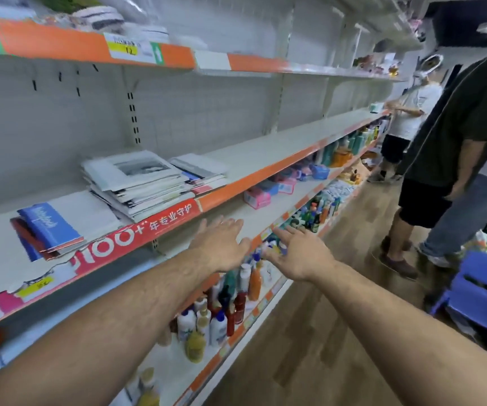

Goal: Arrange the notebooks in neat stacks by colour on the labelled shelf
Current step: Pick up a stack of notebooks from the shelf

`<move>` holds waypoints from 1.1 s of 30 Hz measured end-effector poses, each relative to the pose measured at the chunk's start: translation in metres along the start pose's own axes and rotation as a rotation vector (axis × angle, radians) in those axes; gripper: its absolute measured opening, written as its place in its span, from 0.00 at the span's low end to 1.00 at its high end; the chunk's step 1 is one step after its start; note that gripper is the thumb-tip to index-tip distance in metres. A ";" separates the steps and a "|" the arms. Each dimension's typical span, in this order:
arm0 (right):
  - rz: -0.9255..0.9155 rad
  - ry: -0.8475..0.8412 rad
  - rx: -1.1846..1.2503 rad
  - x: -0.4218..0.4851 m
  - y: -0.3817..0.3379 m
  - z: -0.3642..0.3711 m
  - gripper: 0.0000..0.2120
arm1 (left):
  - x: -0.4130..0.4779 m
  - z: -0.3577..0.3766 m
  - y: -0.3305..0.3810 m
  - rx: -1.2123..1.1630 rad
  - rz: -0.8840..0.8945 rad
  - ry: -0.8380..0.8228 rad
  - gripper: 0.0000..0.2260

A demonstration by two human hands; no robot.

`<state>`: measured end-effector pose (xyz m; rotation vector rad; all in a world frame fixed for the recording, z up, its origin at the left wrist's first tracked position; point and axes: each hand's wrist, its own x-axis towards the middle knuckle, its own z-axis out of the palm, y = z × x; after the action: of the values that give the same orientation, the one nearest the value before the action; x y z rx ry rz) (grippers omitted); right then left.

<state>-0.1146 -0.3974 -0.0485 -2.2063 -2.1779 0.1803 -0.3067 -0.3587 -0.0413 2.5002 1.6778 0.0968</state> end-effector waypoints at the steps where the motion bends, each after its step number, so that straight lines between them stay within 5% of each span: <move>1: -0.033 0.007 0.008 0.015 0.008 -0.004 0.41 | 0.010 -0.002 0.004 -0.001 -0.029 0.015 0.29; 21: -0.284 0.097 0.196 0.283 0.017 -0.055 0.32 | 0.238 -0.043 -0.054 0.013 -0.196 0.160 0.27; 33: -0.481 -0.078 0.366 0.418 -0.029 -0.052 0.31 | 0.301 -0.043 -0.098 0.001 -0.536 0.164 0.27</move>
<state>-0.1332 0.0229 -0.0179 -1.4684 -2.4008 0.5940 -0.2875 -0.0406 -0.0179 1.9987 2.3456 0.2481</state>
